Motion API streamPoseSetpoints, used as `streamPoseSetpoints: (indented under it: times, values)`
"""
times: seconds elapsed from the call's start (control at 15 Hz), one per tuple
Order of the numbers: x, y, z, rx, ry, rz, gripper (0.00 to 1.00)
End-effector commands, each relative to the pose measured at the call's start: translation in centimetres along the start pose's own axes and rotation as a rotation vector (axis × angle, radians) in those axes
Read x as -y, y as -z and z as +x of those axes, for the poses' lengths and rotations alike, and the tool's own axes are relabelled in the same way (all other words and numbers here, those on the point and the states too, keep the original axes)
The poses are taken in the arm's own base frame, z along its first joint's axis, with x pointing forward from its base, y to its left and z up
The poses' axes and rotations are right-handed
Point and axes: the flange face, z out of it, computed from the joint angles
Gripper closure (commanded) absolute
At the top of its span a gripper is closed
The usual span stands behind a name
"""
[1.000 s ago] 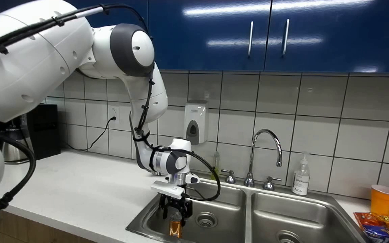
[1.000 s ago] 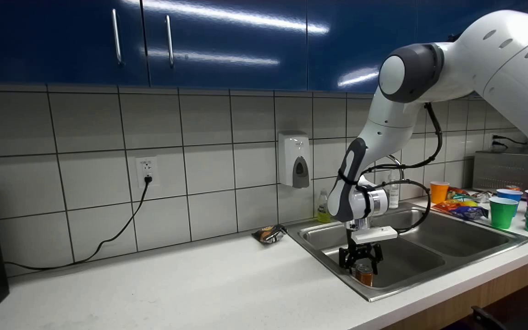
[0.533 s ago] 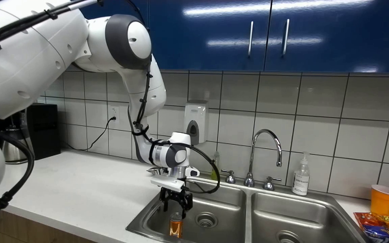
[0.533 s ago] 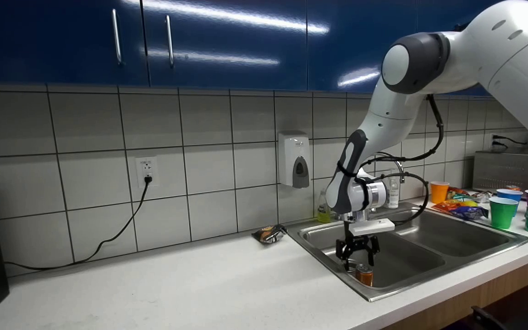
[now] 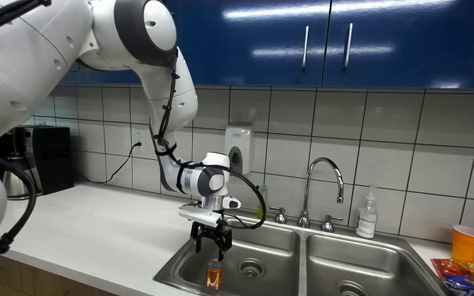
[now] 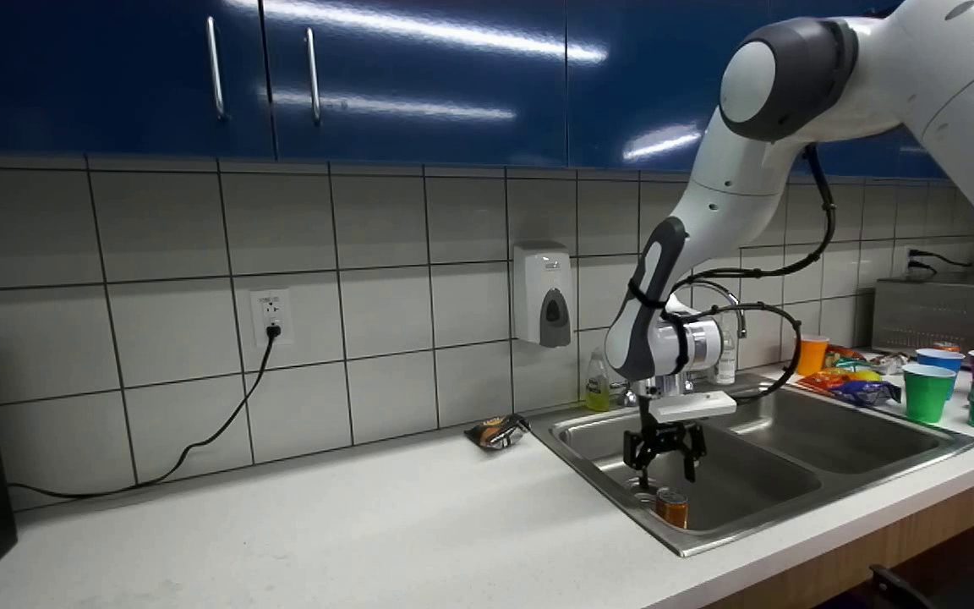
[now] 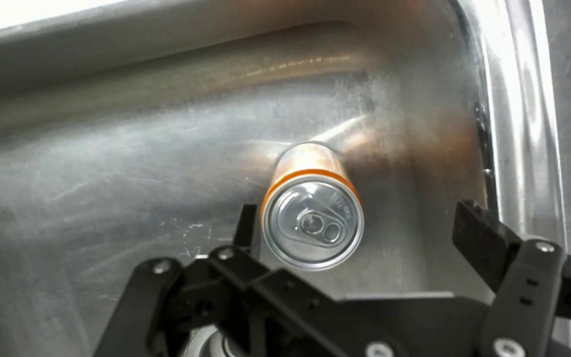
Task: Put the can in the sink
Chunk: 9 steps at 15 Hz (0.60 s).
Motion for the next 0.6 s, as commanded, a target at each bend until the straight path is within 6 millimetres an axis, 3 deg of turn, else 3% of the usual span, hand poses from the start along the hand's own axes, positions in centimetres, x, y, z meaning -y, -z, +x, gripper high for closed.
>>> streamPoseSetpoints:
  times: [0.0,0.53]
  values:
    - [0.3,1.9,-2.0,0.009,-0.006,-0.002,0.0]
    - [1.3,4.9,-6.1,0.006,0.024,-0.013,0.0]
